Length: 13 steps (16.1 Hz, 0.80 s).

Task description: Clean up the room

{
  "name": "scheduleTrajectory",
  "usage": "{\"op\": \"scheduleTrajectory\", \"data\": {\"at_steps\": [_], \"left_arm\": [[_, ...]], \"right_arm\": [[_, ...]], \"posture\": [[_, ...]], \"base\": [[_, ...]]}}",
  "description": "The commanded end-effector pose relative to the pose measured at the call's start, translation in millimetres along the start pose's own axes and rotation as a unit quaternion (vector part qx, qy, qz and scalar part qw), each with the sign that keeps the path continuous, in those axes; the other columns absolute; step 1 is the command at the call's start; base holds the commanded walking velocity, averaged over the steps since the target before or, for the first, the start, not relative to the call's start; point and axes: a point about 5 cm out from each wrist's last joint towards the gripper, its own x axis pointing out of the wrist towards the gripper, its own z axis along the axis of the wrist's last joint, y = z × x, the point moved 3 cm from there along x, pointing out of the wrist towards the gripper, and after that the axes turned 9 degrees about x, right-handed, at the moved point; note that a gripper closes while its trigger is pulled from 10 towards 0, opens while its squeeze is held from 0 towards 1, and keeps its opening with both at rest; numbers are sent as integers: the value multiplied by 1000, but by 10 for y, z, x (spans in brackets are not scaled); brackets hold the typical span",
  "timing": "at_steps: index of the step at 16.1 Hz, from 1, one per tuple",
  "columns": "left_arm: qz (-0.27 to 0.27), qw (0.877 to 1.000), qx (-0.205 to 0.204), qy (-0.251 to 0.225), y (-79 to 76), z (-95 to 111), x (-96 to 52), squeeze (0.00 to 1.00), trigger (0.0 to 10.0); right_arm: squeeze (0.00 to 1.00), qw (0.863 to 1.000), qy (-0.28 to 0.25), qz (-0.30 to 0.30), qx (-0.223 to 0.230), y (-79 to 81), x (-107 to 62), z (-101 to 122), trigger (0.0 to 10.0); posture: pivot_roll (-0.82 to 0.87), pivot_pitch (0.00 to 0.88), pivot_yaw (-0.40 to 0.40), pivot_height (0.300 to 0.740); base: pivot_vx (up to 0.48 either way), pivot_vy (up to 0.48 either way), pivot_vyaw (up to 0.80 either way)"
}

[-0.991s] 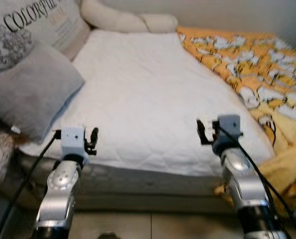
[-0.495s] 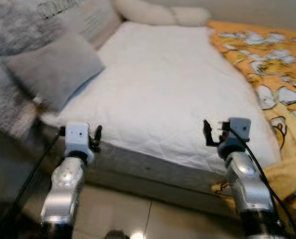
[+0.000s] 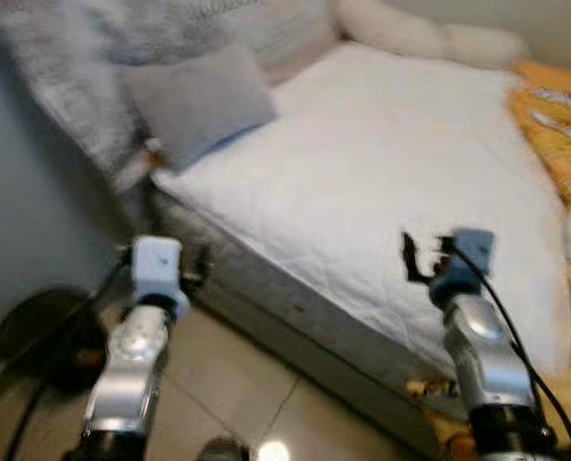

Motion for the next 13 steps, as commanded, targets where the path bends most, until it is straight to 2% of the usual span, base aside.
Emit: {"op": "scheduleTrajectory", "data": {"at_steps": [1, 13], "left_arm": [[3, 1000, 10, -1, 41, 19, 19, 498, 10000], [-4, 1000, 24, -4, 29, 25, 39, 498, 10000]], "right_arm": [[0, 1000, -1, 0, 18, 23, 4, 11, 10000], [0, 999, 1, 14, 31, 130, -15, -54, 10000]], "posture": [[73, 0, -3, 740], [73, 0, 2, 740]], "base": [[0, -341, 0], [0, -341, 0]]}}
